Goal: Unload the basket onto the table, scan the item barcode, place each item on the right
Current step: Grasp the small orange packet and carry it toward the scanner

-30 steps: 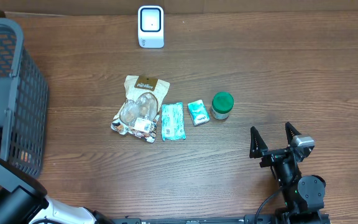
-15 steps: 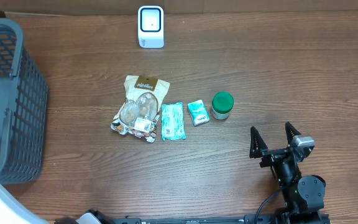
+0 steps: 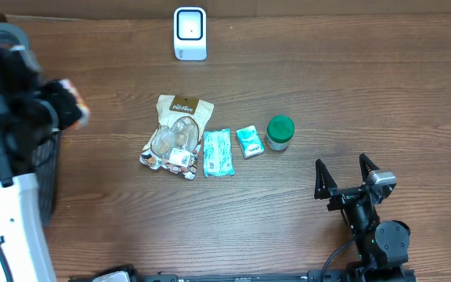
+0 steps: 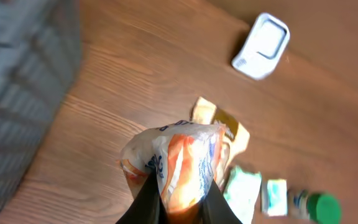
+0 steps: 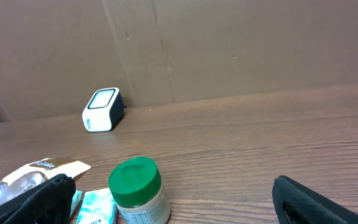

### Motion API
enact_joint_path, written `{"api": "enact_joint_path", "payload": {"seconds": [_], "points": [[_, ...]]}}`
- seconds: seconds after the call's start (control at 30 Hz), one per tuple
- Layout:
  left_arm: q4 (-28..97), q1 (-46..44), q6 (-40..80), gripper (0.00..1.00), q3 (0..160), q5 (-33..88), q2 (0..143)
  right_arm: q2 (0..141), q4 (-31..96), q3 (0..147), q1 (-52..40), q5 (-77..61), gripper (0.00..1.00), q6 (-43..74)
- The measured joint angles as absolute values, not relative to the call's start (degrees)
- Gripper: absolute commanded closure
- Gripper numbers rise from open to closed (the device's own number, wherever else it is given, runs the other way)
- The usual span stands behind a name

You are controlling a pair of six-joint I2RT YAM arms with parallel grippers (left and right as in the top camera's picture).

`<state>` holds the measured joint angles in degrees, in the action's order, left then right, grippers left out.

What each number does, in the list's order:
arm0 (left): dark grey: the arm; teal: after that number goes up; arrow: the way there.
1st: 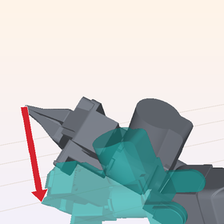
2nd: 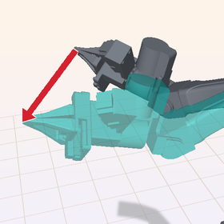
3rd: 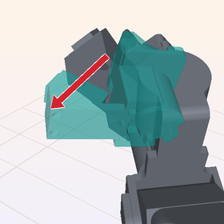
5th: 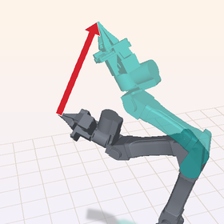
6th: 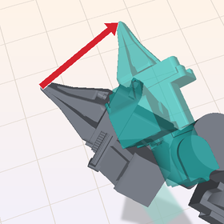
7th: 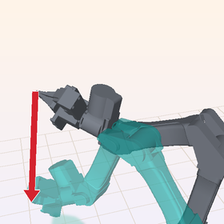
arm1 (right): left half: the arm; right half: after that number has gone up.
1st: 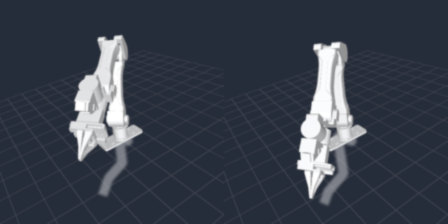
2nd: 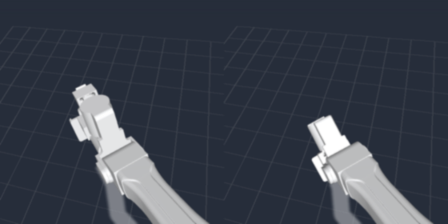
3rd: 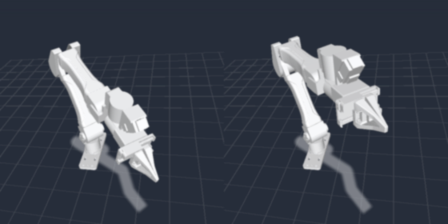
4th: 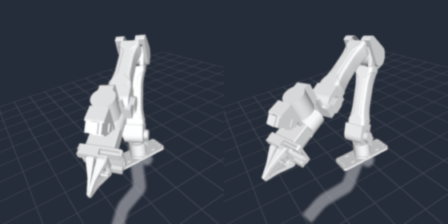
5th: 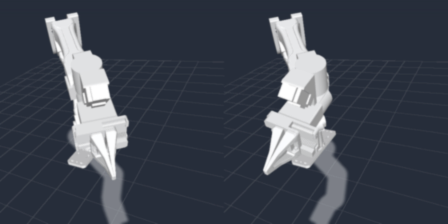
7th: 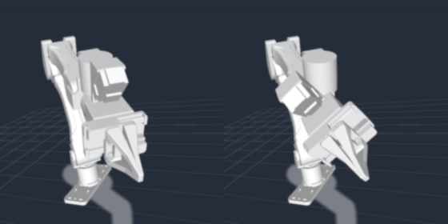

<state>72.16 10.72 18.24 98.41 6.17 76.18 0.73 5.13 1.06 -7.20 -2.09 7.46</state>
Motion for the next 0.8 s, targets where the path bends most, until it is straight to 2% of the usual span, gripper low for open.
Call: {"api": "enact_joint_path", "payload": {"seconds": [0.33, 0.8], "points": [[70.98, -1.10, 18.26, 0.96, 87.64, -4.93, 77.62, 0.73, 5.13, 1.06, -7.20, -2.09, 0.00, 7.46], [52.27, -1.32, 18.24, 0.96, 65.19, -10.11, 87.61, 0.73, 5.10, 1.06, -7.20, -2.09, 0.00, 7.44]]}}
